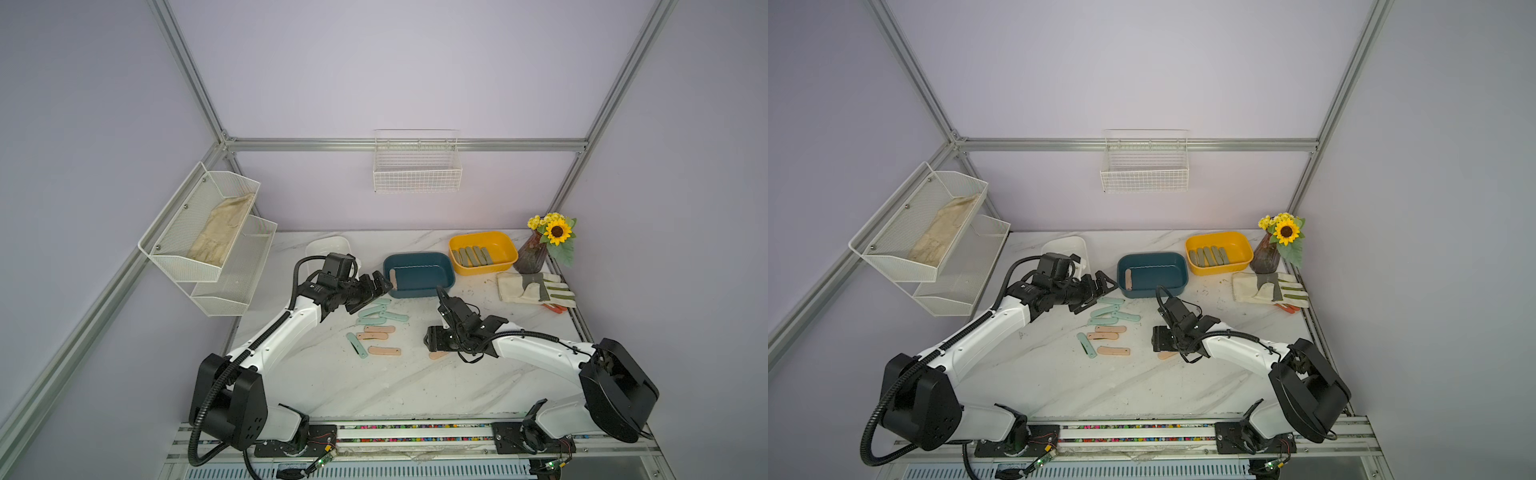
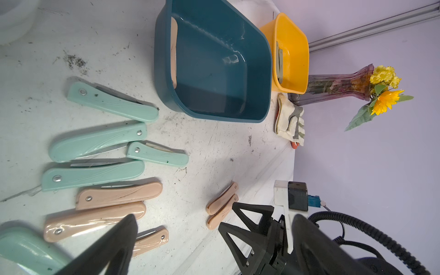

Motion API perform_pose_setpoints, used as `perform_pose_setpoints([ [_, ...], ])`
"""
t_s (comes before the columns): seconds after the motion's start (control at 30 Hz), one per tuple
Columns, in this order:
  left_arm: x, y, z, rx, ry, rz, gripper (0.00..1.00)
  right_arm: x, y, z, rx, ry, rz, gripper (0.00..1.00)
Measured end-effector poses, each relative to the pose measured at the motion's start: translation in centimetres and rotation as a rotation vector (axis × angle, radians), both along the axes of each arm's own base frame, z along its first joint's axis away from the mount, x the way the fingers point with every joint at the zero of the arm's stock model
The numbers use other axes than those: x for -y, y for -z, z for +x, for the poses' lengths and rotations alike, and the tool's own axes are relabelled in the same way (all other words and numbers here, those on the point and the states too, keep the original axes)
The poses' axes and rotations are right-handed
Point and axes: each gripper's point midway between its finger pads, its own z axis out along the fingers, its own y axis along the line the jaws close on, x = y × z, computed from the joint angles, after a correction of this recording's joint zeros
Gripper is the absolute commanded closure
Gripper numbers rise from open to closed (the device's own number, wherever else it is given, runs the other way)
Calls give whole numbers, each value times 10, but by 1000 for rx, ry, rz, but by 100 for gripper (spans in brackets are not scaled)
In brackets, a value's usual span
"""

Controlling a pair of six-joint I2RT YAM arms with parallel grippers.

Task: Place the fruit knives into the storage box by color
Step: Pick up the fruit knife from the center of the board.

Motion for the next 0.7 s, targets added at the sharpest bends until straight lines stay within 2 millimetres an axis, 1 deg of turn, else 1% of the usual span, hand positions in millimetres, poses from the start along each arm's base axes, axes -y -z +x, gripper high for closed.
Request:
perform_pose_setpoints([
  [0.23, 2, -2, 1, 8, 7, -11, 0, 5, 6, 0, -6, 20, -18, 31],
  [0.43, 3, -3, 1, 12, 11, -16, 0, 8, 19, -2, -28, 24, -48, 31],
  [0.6, 3, -3, 1, 11, 12, -17, 0, 5, 23, 3, -18, 26, -44, 31],
  [0.7, 3, -3, 1, 11, 12, -17, 0, 2, 29, 6, -21, 23, -48, 31],
])
